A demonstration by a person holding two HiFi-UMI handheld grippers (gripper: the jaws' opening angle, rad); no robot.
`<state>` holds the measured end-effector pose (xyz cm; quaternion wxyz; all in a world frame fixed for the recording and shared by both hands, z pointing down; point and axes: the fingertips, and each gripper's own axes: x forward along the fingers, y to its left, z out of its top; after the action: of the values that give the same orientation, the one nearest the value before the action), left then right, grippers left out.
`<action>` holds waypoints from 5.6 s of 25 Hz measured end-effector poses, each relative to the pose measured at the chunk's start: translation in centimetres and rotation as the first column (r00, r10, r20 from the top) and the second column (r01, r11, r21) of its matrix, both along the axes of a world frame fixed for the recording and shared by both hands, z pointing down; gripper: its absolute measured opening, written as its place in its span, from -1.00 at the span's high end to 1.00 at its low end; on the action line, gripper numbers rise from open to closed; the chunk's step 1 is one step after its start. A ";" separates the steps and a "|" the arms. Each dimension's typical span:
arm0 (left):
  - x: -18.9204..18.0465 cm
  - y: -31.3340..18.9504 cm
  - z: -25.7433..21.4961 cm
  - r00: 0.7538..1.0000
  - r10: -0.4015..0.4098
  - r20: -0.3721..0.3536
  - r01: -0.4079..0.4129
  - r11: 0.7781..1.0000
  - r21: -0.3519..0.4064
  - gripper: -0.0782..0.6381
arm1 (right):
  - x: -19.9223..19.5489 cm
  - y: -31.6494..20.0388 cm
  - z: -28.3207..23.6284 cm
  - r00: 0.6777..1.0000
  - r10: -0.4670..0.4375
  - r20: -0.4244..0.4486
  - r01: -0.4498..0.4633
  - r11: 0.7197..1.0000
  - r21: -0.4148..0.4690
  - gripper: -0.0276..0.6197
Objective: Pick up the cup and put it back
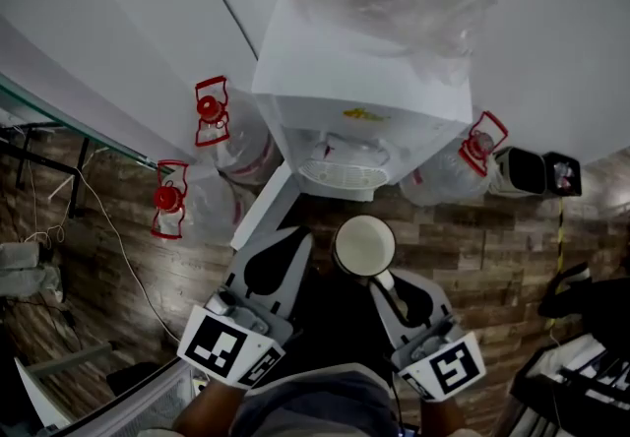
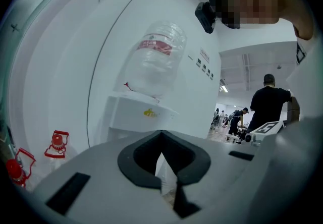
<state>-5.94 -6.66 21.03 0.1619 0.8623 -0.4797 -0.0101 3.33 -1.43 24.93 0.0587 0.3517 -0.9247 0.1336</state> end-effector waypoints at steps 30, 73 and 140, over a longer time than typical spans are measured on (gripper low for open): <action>-2.1 -7.9 29.8 0.998 0.065 -0.015 -0.062 0.990 0.128 0.76 | -0.6 -6.1 32.1 0.999 -0.026 -0.024 0.028 0.996 0.085 0.68; 1.1 -8.4 45.7 0.998 0.057 -0.004 -0.056 0.993 0.104 0.76 | -1.7 -17.0 53.7 0.993 0.088 -0.078 -0.087 0.996 0.015 0.68; -1.5 -8.3 47.5 0.996 0.054 -0.069 -0.053 0.999 0.012 0.76 | -3.0 -27.1 61.9 0.930 0.334 -0.151 -0.341 0.940 -0.019 0.50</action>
<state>-7.41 -14.97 68.55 0.1743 0.8747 -0.4506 -0.0383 0.36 -28.52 86.86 0.1099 0.5127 -0.8405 0.1365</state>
